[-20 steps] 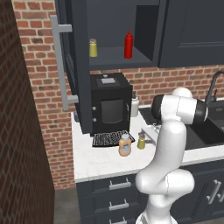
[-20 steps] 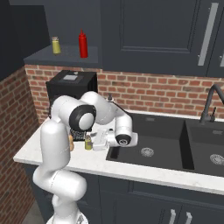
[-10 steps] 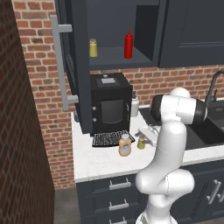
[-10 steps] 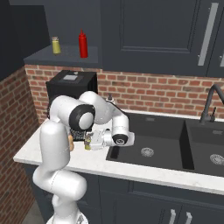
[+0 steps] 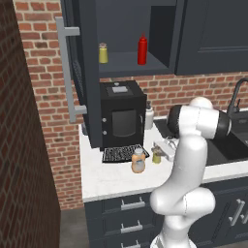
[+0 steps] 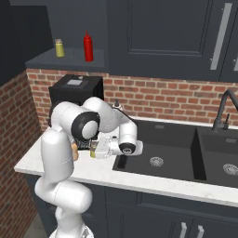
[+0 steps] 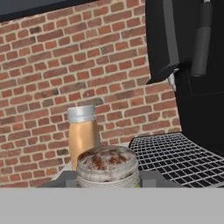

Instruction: Put the shaker and condiment bottle from the counter next to their counterparts in the cabinet.

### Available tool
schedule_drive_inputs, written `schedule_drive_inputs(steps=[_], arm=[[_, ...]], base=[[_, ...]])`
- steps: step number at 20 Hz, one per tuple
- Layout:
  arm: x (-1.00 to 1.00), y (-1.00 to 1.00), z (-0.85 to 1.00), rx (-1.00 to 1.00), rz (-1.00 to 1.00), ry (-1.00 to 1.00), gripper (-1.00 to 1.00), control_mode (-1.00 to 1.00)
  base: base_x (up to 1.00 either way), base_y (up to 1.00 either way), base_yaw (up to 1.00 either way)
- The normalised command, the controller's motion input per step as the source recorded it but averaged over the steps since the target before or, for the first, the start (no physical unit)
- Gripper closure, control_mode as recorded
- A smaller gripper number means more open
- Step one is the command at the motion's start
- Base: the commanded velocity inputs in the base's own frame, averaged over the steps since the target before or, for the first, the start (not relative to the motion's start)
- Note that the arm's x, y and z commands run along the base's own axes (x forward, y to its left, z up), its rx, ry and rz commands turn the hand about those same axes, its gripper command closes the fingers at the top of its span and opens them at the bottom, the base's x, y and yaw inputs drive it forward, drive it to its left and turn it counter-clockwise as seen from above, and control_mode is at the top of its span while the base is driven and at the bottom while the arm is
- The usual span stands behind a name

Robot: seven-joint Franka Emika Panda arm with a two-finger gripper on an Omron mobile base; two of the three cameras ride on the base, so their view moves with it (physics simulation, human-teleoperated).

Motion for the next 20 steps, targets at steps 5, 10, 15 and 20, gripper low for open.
schedule_drive_inputs(steps=[5, 10, 15, 20], arm=[[-0.17, 0.0, 0.79, -0.04, -0.15, -0.01, 1.0, -1.0], [-0.14, 0.0, 0.95, -0.09, -0.2, -0.01, 1.0, -1.0], [-0.1, 0.01, 0.99, -0.12, -0.13, -0.07, 1.0, -1.0], [-0.25, 0.0, 0.89, -0.04, -0.1, 0.0, 1.0, -1.0]], base=[[0.0, 0.0, 0.0], [0.0, 0.0, 0.0], [0.0, 0.0, 0.0], [0.0, 0.0, 0.0]])
